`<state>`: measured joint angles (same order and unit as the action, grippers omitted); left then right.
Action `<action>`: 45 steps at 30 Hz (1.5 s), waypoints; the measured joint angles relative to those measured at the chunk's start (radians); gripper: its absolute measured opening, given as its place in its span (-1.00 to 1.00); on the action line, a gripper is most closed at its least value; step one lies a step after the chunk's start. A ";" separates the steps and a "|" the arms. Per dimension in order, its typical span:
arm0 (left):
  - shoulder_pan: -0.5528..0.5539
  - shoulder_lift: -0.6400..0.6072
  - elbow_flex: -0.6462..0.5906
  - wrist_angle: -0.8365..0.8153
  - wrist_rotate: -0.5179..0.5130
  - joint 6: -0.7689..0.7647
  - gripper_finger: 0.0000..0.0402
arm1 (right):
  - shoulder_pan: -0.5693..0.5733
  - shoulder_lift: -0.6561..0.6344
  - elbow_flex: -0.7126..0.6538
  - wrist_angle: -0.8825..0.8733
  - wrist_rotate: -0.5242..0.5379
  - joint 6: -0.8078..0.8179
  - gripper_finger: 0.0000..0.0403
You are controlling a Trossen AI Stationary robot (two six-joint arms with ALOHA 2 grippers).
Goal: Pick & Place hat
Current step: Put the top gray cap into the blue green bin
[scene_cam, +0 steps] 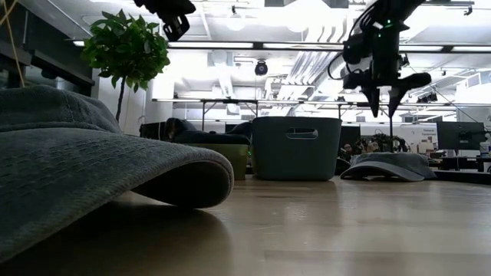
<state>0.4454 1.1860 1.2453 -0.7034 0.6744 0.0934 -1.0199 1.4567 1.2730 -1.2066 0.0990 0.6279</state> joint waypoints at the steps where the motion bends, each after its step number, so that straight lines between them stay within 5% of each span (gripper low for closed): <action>1: 0.000 0.000 0.000 -0.004 0.001 0.001 -1.00 | 0.000 0.002 -0.011 0.004 -0.004 0.020 -0.19; 8: 0.000 0.000 0.000 -0.004 0.029 0.015 -1.00 | 0.001 0.005 -0.102 0.074 -0.069 0.092 -0.14; 22: 0.000 0.000 0.001 -0.006 0.069 0.044 -1.00 | -0.014 0.005 -0.262 0.355 -0.138 0.313 0.43; 34: 0.000 0.000 0.001 -0.020 0.067 0.044 -1.00 | -0.074 0.005 -0.389 0.452 -0.211 0.429 0.45; 45: 0.000 0.000 0.001 -0.034 0.067 0.041 -1.00 | -0.125 0.009 -0.393 0.510 -0.127 0.430 0.44</action>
<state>0.4450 1.1862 1.2465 -0.7371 0.7414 0.1349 -1.1454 1.4656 0.8799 -0.6967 -0.0278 1.0583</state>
